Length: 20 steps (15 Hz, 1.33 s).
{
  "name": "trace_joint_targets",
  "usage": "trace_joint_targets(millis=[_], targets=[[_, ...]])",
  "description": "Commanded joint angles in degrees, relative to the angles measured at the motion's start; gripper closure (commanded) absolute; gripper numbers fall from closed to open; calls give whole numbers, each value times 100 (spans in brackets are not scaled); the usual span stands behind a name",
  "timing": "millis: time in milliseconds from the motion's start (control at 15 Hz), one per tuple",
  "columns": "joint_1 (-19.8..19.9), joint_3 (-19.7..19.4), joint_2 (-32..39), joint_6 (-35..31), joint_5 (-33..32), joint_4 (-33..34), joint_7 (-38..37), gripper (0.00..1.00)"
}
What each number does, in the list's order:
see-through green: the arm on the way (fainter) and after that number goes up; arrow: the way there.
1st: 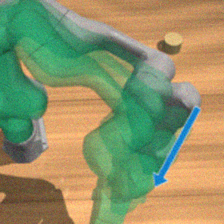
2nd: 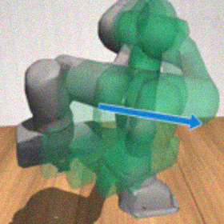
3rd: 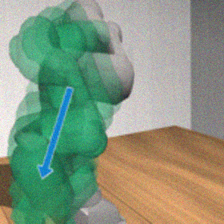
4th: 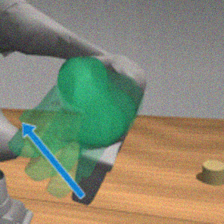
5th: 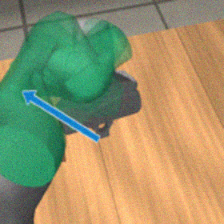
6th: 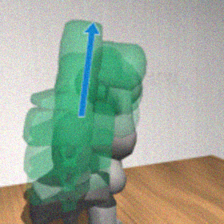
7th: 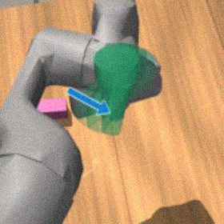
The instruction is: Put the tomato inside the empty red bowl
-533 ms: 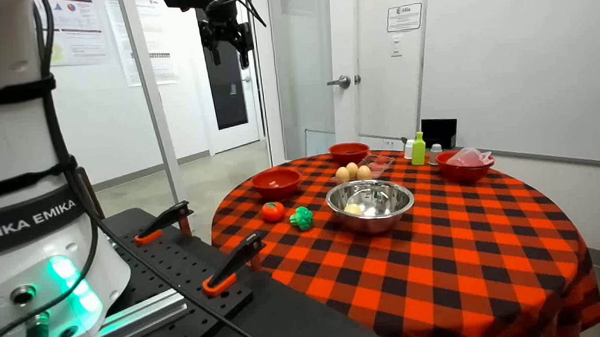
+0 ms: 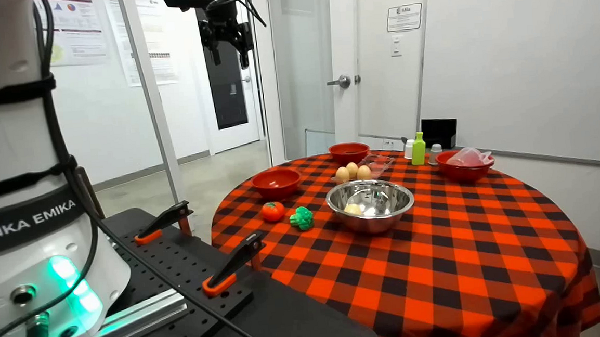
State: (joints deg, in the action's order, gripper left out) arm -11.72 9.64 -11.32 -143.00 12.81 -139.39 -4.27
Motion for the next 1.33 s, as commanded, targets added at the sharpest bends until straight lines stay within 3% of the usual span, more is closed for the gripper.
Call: trace_joint_targets(millis=[0, 867, 1267], targets=[[8, 8, -1, 13, -2, 8, -5, 0], [618, -53, 289, -225, -676, -941, -1107, 0], [603, -80, 971, -1200, -623, -1269, -1276, 0]])
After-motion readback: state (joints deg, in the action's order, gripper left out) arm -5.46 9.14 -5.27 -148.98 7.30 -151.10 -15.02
